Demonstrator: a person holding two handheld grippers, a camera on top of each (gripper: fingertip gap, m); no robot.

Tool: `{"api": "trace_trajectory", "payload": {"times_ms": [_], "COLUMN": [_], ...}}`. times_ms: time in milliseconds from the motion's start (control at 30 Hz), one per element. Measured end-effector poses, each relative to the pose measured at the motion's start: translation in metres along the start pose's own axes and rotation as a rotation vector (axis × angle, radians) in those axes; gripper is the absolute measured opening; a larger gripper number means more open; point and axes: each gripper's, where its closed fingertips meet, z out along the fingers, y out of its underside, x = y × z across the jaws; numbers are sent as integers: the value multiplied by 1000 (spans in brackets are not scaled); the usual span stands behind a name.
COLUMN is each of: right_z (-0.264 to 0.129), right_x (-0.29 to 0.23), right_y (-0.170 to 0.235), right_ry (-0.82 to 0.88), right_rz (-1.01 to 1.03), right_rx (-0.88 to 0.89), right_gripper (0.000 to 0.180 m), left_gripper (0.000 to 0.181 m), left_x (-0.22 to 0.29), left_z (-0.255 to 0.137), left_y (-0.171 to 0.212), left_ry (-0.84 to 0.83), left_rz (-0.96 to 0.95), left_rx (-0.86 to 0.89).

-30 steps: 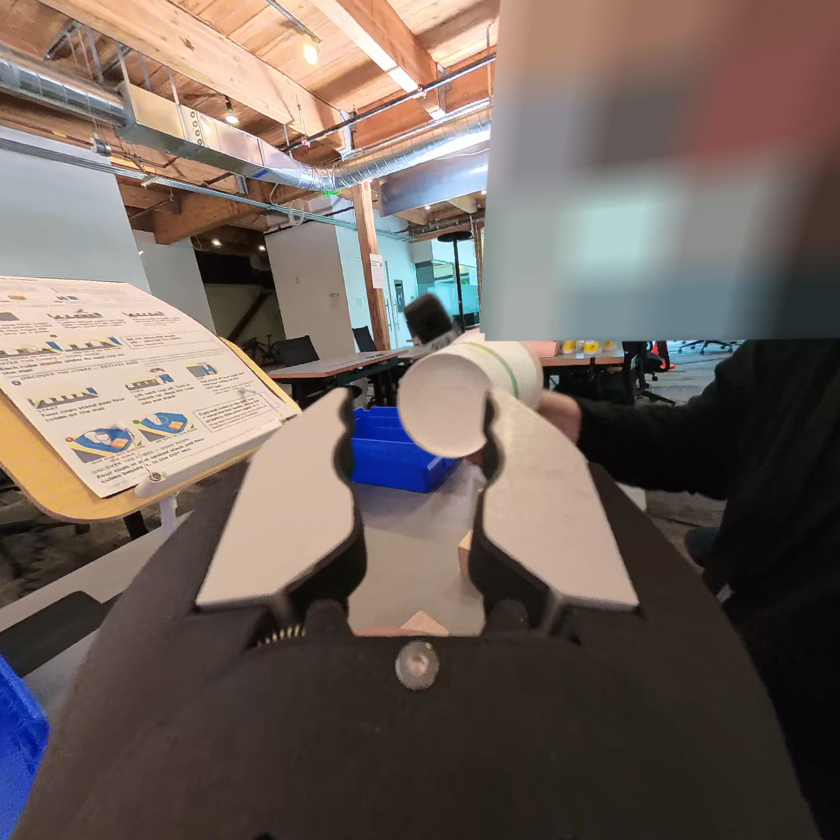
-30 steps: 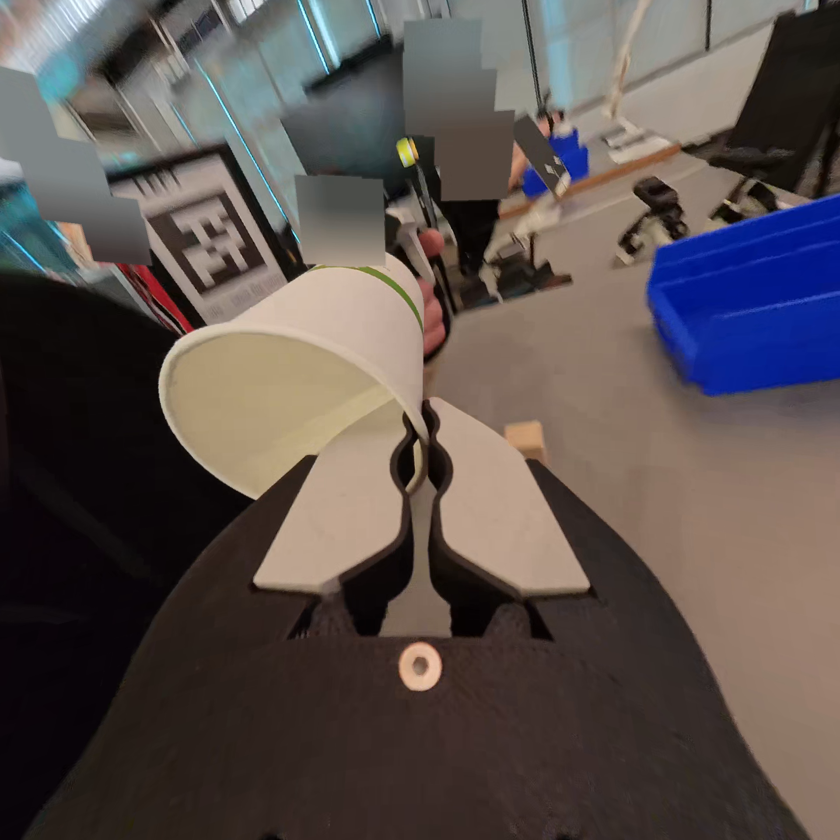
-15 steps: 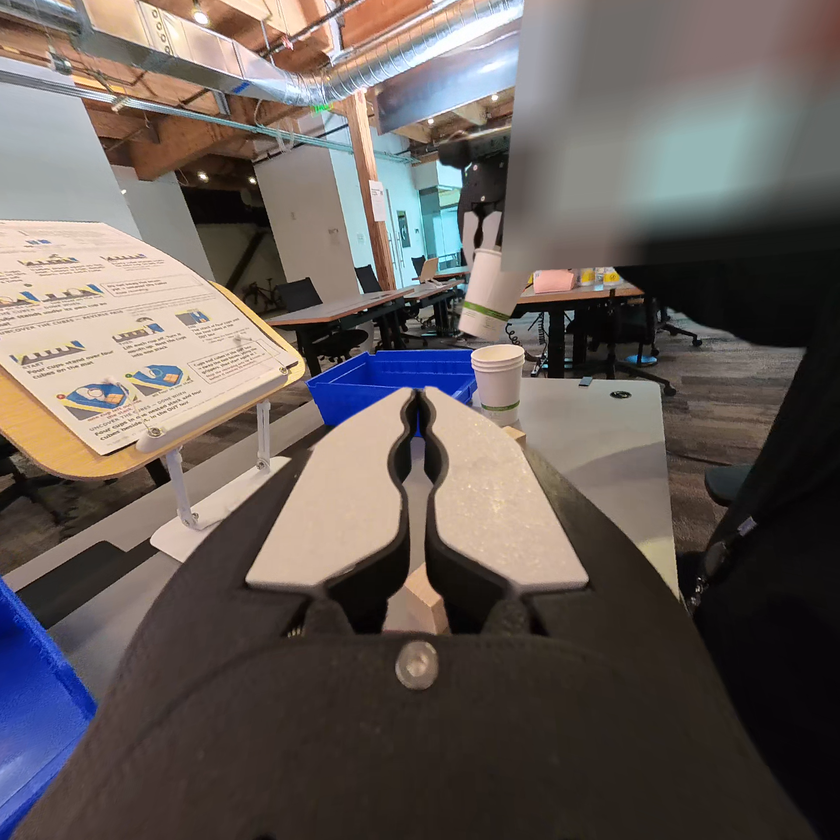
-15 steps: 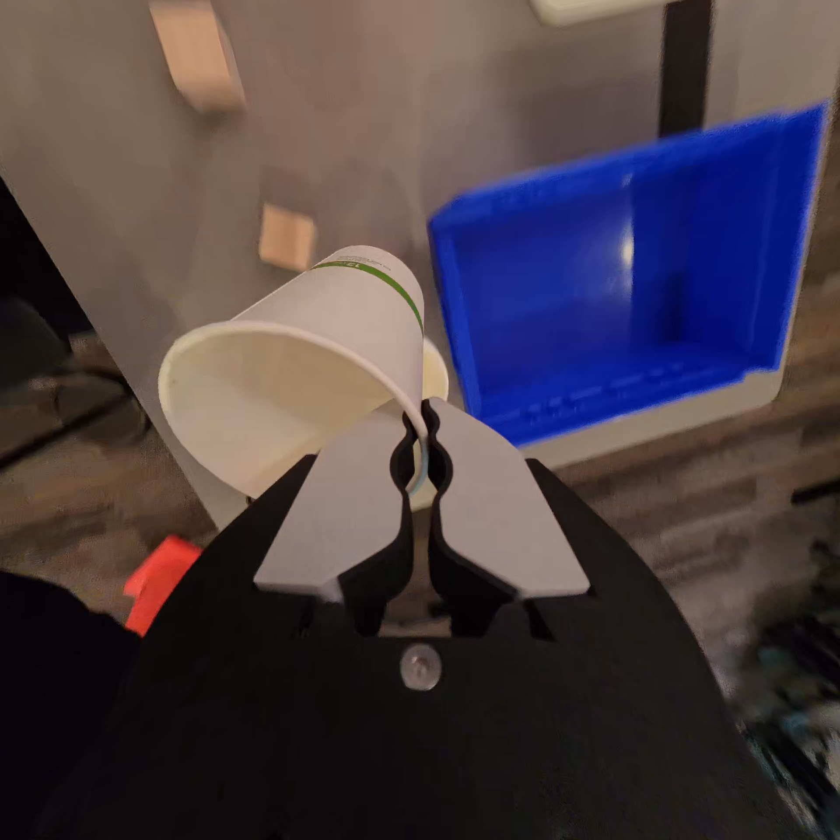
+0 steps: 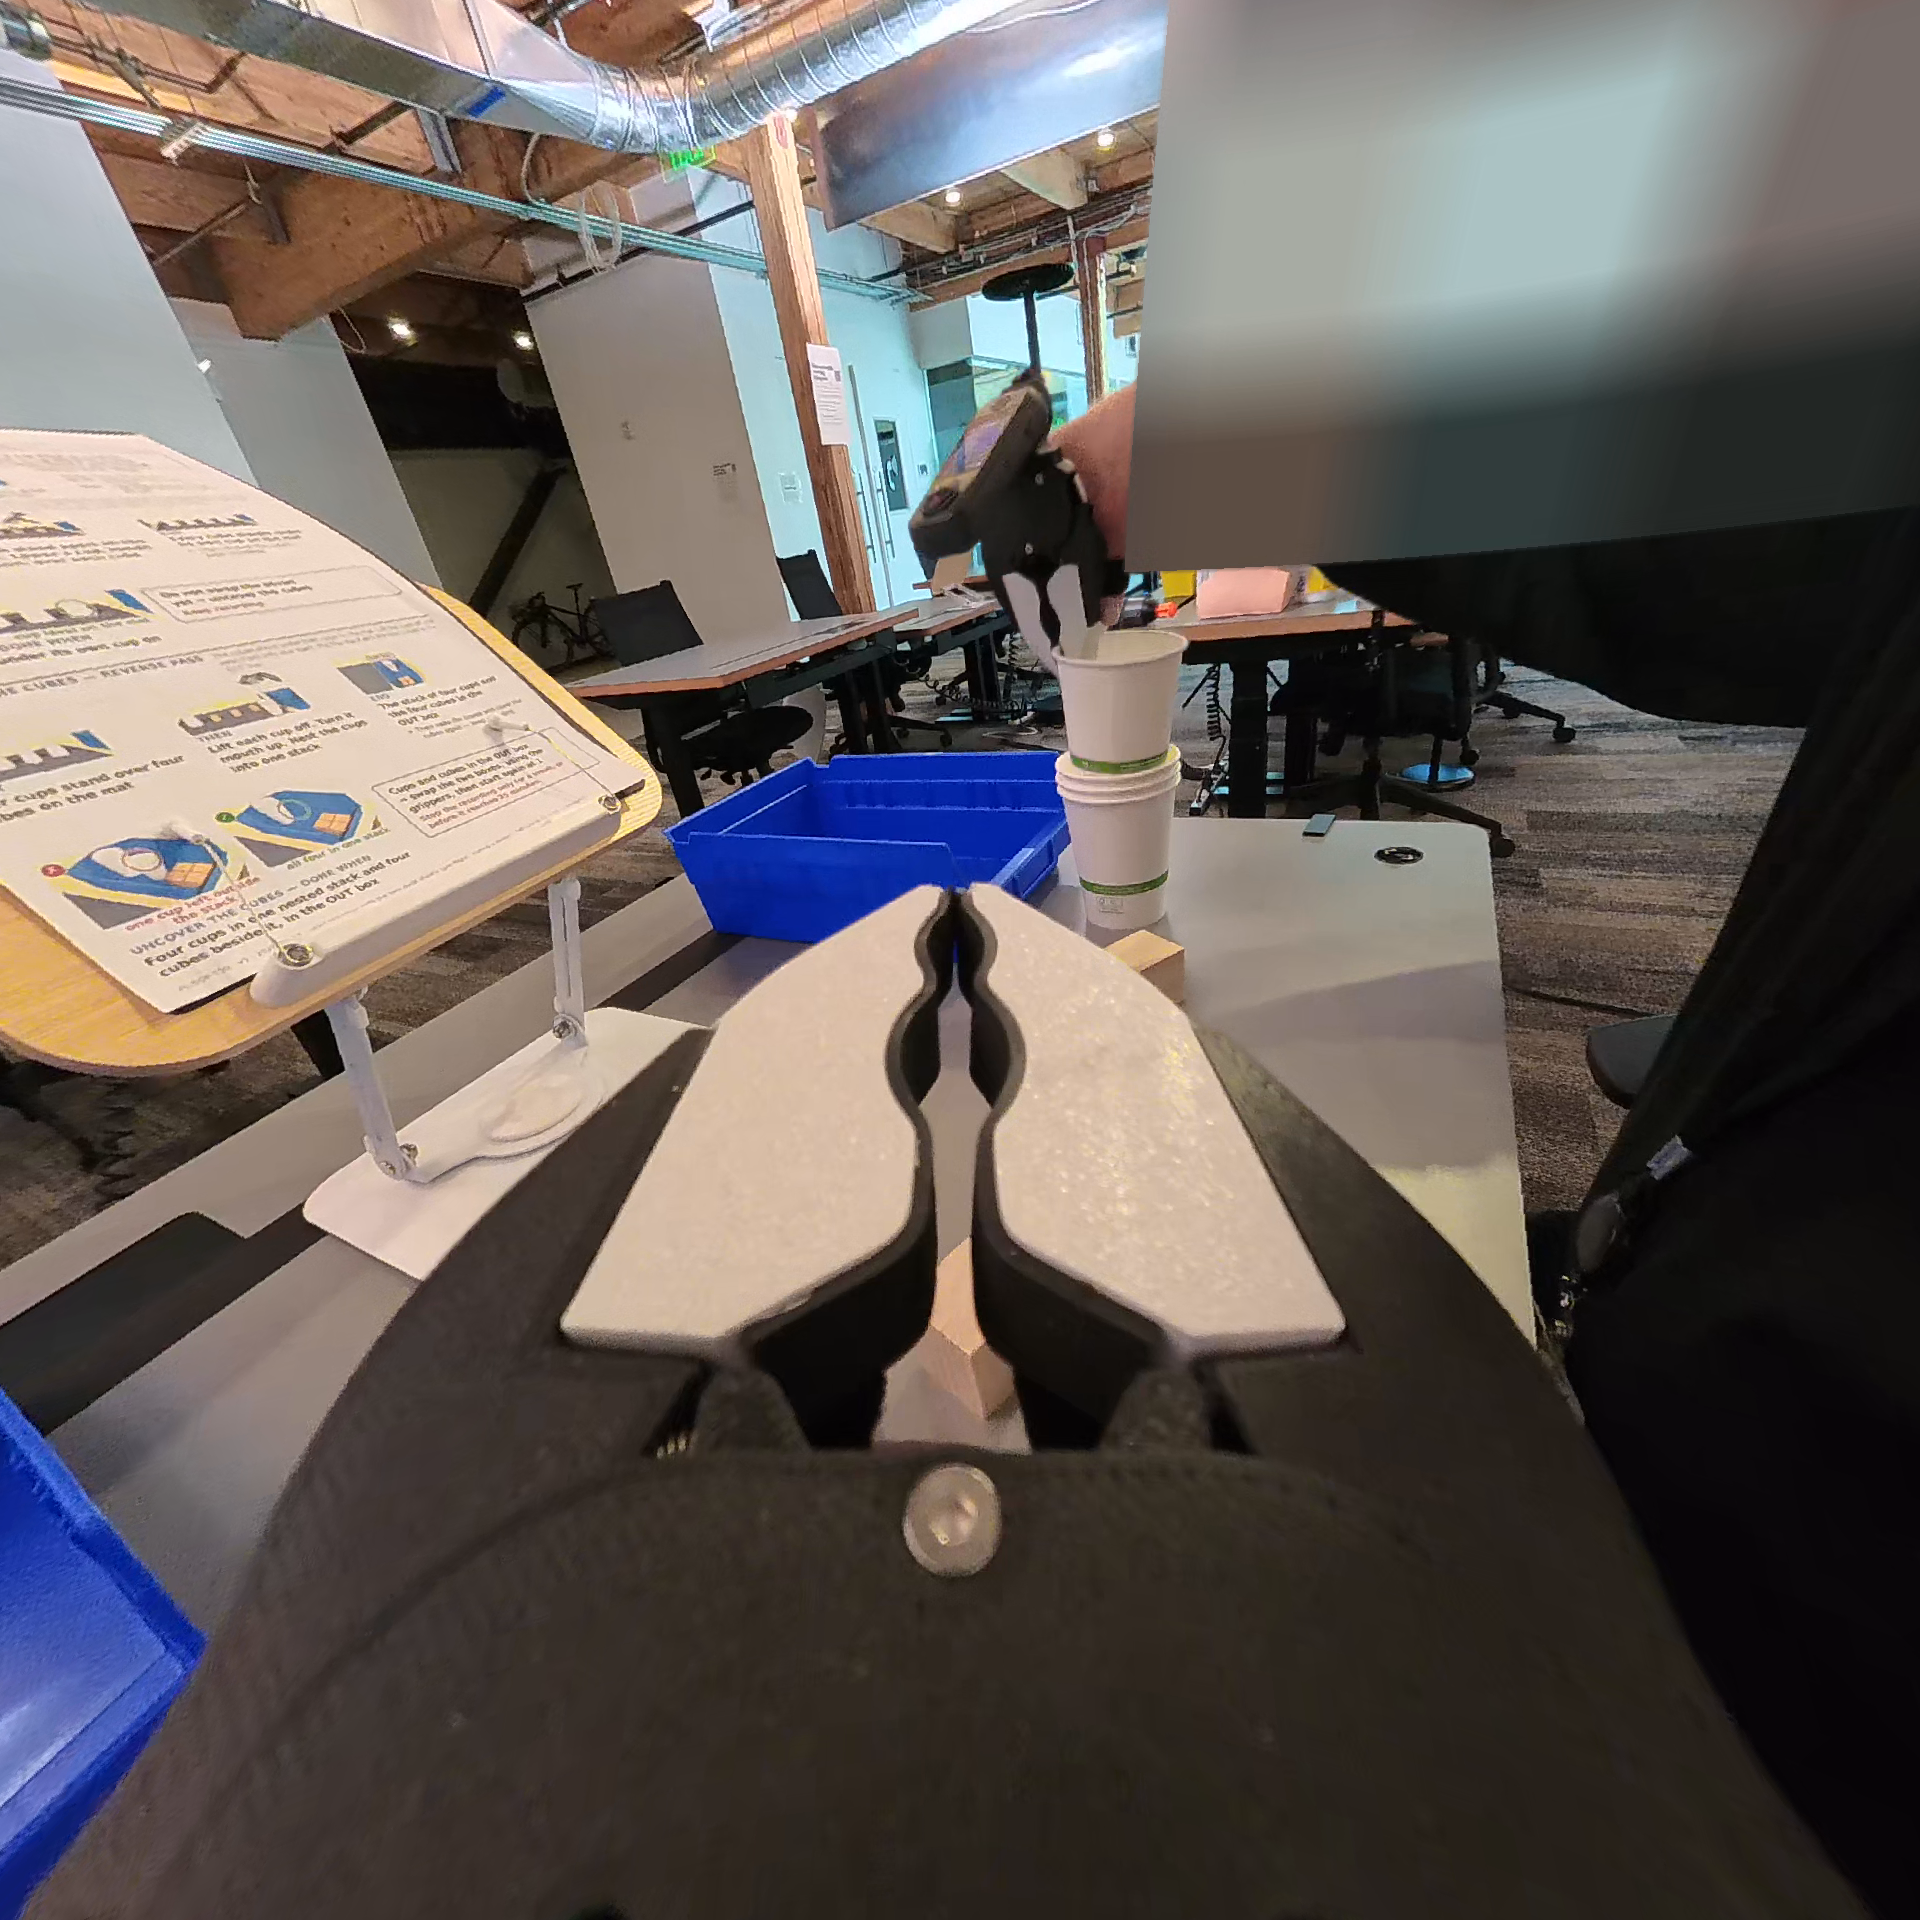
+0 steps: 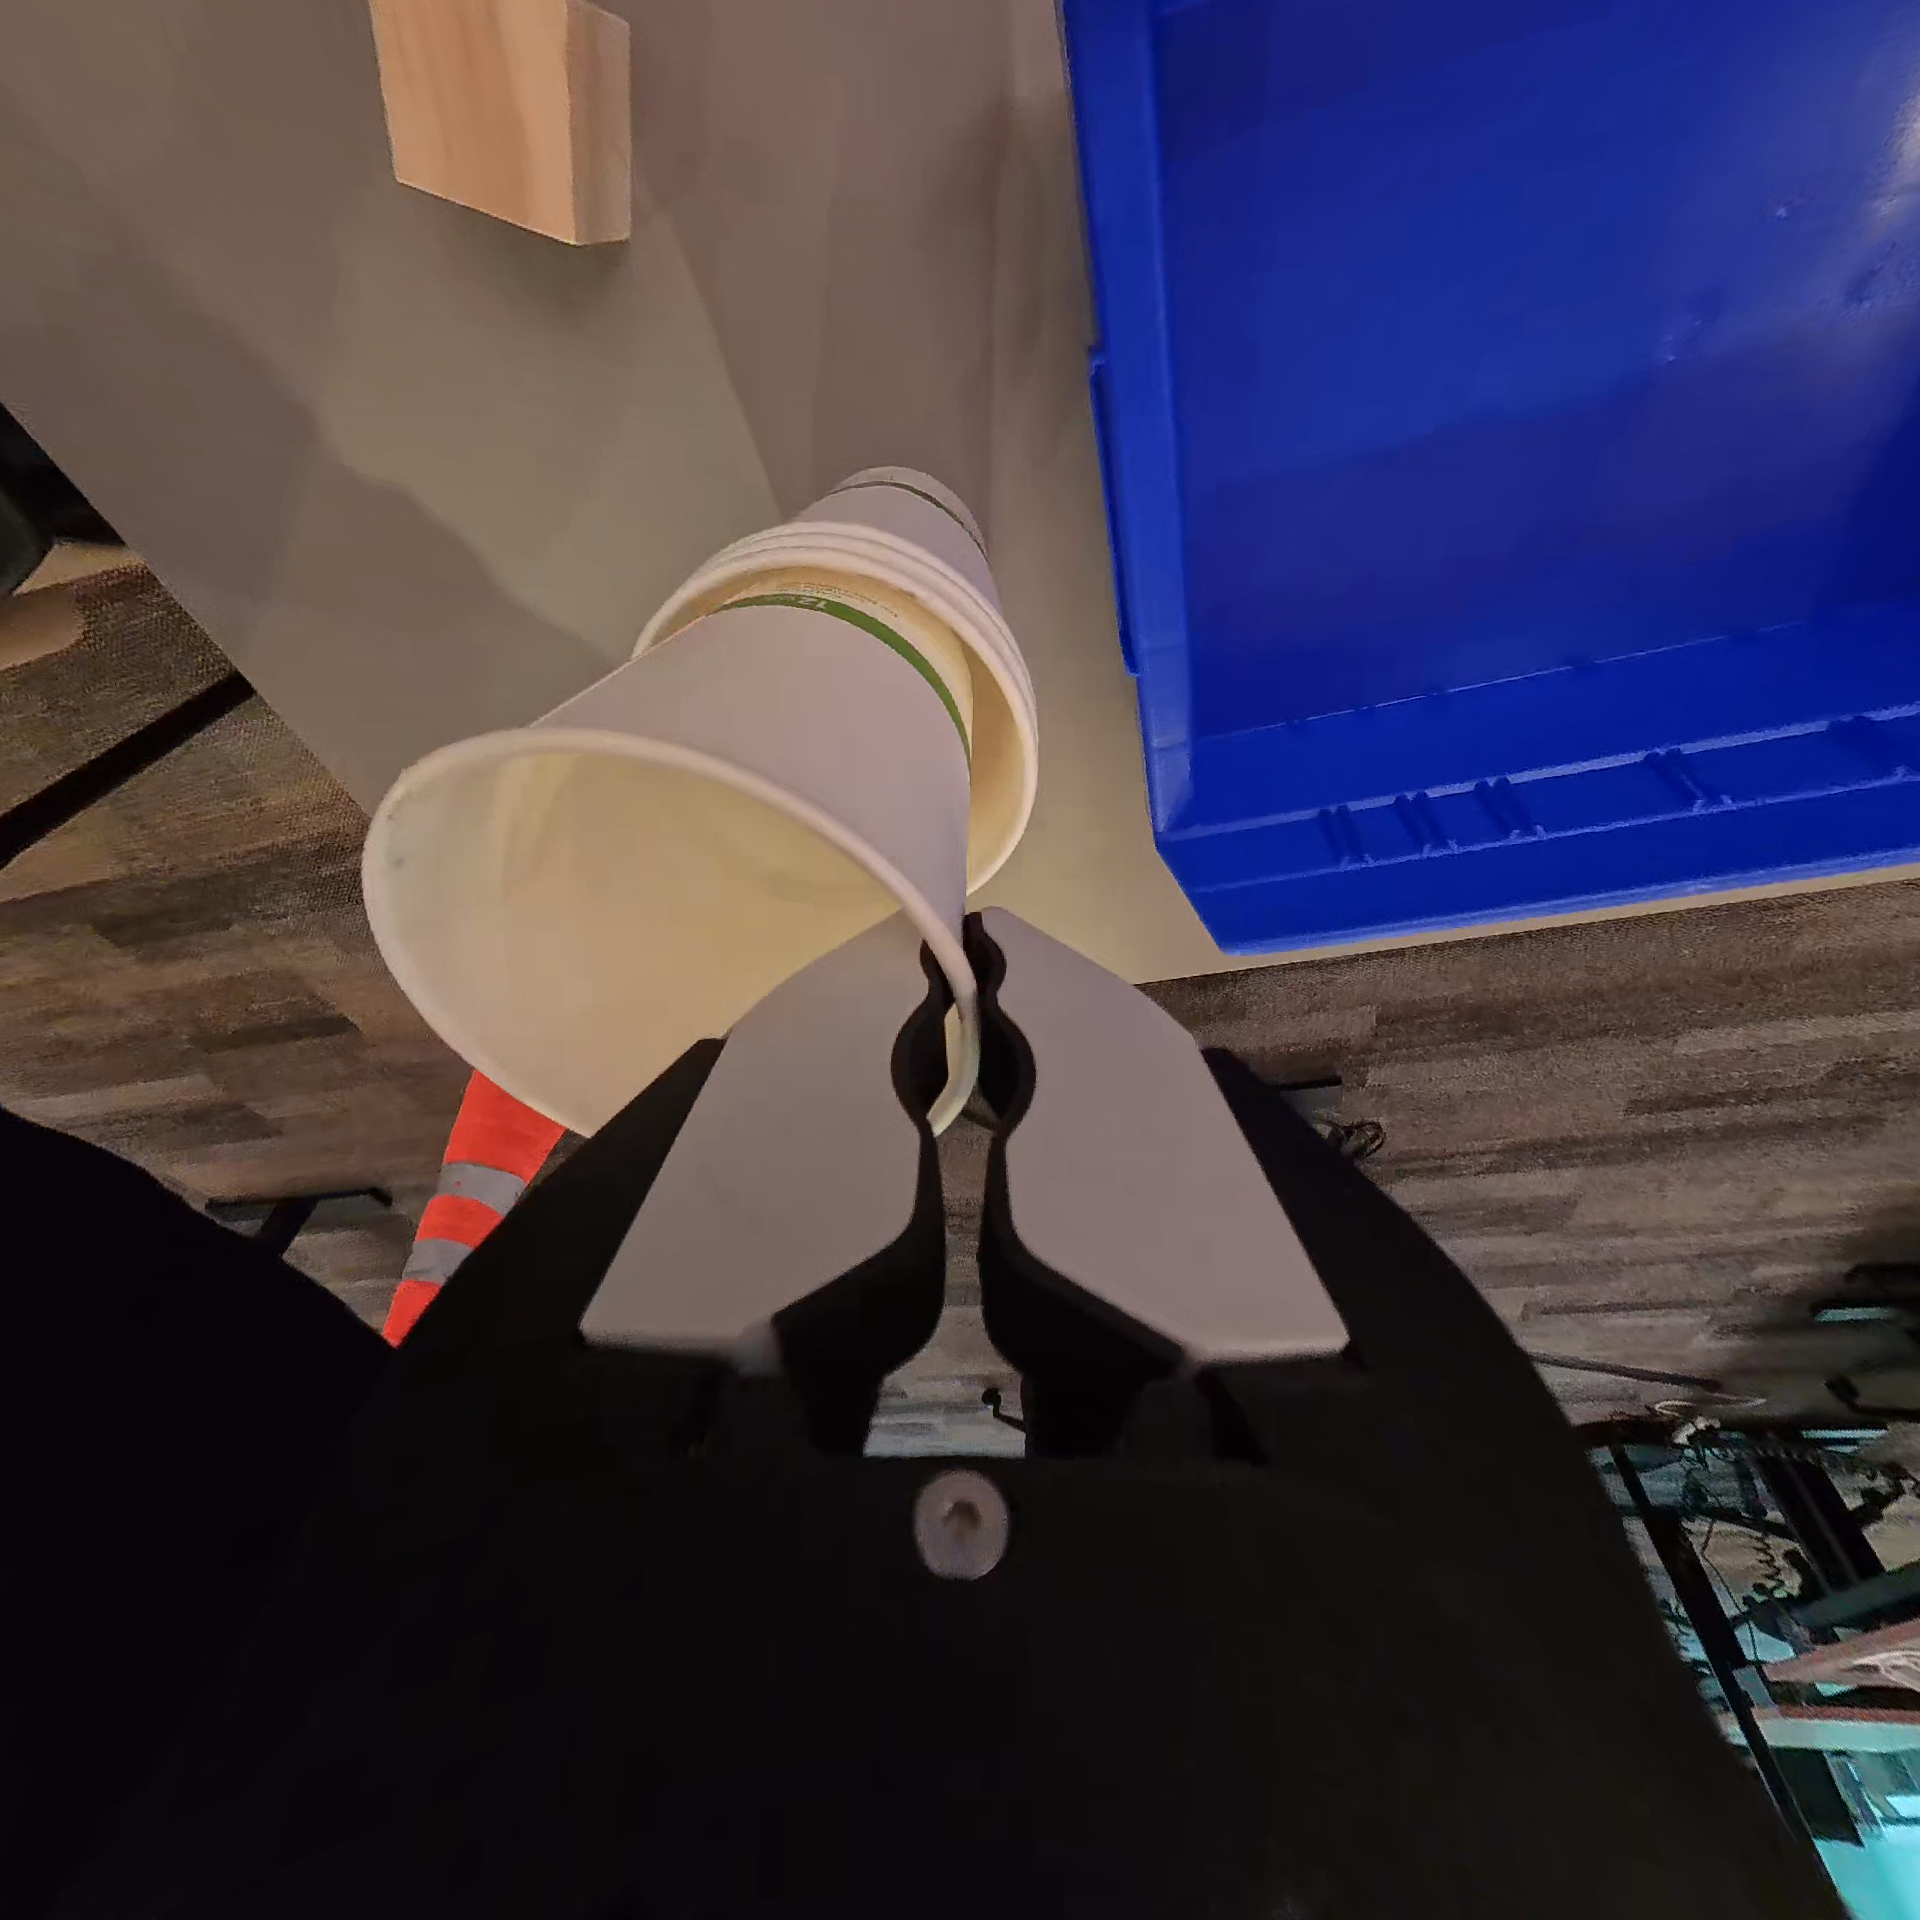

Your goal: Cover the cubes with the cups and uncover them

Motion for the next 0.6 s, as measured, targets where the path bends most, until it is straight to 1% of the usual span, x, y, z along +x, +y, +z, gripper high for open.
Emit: {"api": "trace_trajectory", "payload": {"times_ms": [33,167,300,400,500,600], "right_z": [3,13,20,12,-11,-44], "right_x": [0,-1,4,9,12,3], "right_y": [-1,-4,-6,-5,-8,-26], "right_ry": [-8,-24,12,74,167,265], "right_rz": [-2,-7,27,42,43,15], "right_rx": [-7,-28,-41,-23,42,185], "right_gripper": [0,1,32,55,58,54], "left_gripper": [0,0,0,0,0,0], "left_x": [0,-1,0,1,1,-1], "left_z": [0,-1,0,0,1,3], "left_y": [0,2,2,2,2,3], "left_ry": [1,1,8,16,15,1], "left_rz": [-2,-6,-9,-9,-8,-6], "left_rx": [0,-3,-7,-9,-11,-17]}}
